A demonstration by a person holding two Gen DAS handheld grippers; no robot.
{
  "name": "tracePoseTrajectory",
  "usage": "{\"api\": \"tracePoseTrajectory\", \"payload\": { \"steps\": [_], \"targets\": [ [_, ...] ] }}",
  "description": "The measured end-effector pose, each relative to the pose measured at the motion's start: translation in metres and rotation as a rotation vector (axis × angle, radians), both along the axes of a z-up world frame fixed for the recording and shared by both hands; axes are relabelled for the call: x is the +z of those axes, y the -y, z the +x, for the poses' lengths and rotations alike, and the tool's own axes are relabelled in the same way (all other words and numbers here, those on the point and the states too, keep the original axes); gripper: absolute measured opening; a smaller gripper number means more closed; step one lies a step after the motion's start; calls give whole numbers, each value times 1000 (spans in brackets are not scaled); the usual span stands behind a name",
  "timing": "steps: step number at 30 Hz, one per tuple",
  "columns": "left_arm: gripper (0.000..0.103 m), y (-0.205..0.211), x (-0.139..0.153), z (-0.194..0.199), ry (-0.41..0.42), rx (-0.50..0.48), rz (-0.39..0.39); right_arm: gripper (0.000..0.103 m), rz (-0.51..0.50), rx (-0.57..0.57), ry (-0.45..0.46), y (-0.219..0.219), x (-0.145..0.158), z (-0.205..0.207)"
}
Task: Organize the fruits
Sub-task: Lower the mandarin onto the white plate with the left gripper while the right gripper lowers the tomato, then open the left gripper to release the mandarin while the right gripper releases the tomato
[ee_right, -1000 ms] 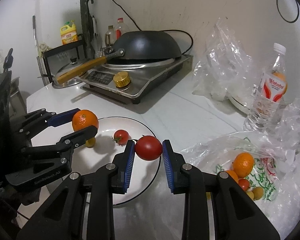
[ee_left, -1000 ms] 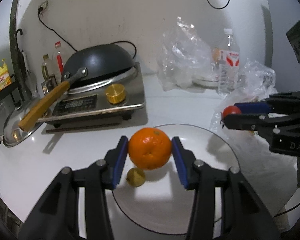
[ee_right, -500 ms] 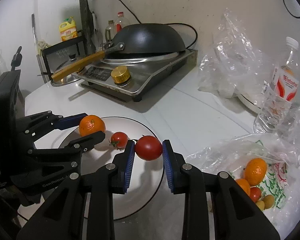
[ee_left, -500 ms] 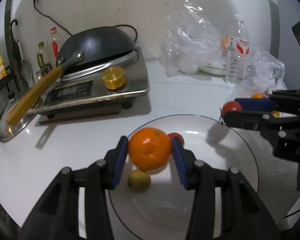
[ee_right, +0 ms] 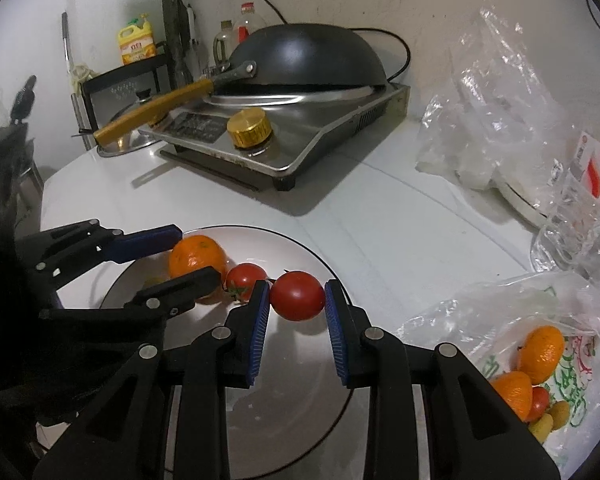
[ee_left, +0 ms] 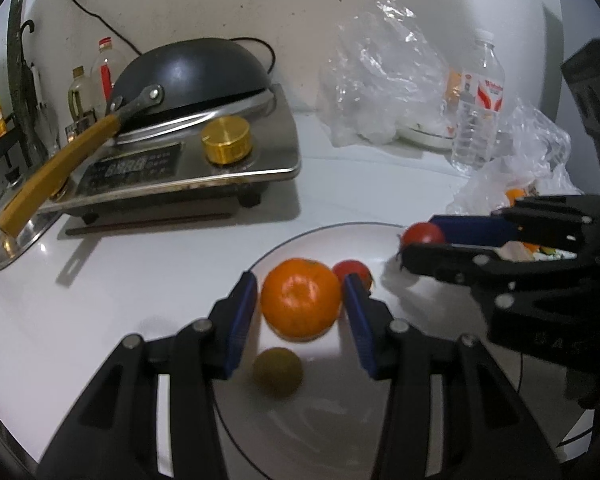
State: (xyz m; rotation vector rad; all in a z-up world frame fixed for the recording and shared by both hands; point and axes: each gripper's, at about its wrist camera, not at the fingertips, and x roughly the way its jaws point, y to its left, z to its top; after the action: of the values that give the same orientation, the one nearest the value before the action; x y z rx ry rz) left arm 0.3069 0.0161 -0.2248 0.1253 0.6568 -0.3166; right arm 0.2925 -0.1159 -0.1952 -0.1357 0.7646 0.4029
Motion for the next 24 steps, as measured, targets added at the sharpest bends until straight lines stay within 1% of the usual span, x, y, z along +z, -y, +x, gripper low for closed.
{"api": "tracePoseTrajectory", "payload": {
  "steps": [8, 12, 17, 24],
  "targets": [
    [47, -5, 0, 0, -1, 6, -33, 30, -10, -7, -21, -5, -6, 7],
    [47, -4, -1, -2, 3, 0, -27, 30, -9, -7, -24, -7, -7, 6],
    [47, -5, 1, -3, 5, 21, -23, 30, -7, -15, -21, -6, -5, 6],
    [47, -4, 3, -10, 9, 29, -13, 31, 5, -17, -5, -2, 4, -2]
  ]
}}
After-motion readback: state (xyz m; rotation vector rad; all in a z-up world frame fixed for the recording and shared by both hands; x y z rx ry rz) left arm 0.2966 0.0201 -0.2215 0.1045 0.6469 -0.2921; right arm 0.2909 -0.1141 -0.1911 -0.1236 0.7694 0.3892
